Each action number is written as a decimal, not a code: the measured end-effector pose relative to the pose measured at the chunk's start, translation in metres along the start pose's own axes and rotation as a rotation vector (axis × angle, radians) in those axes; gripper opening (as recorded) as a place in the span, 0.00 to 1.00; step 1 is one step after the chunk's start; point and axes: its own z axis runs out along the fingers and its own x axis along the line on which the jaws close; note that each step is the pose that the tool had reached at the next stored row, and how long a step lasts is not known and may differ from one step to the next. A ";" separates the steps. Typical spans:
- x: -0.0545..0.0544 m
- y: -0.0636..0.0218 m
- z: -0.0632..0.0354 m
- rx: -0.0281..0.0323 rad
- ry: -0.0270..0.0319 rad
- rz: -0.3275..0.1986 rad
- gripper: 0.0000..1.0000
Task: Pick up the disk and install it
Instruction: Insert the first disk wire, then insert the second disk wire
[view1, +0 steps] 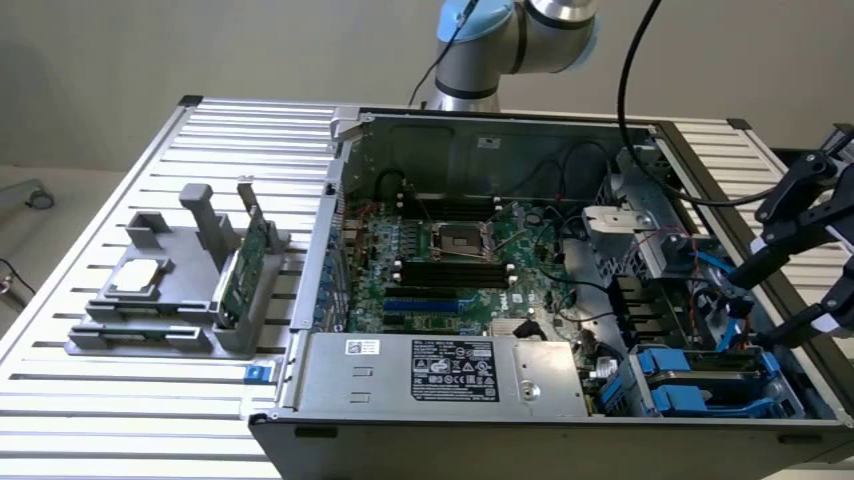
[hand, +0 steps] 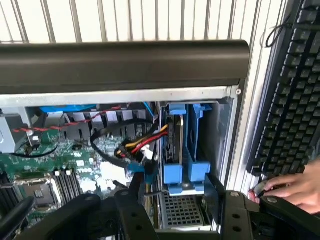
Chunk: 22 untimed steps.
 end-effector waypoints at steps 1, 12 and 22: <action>0.000 -0.0017 0.0005 -0.0014 -0.0001 0.000 0.60; 0.000 -0.0113 0.0054 -0.0059 0.0001 0.001 0.60; 0.003 -0.0114 0.0103 -0.0474 0.0005 0.000 0.60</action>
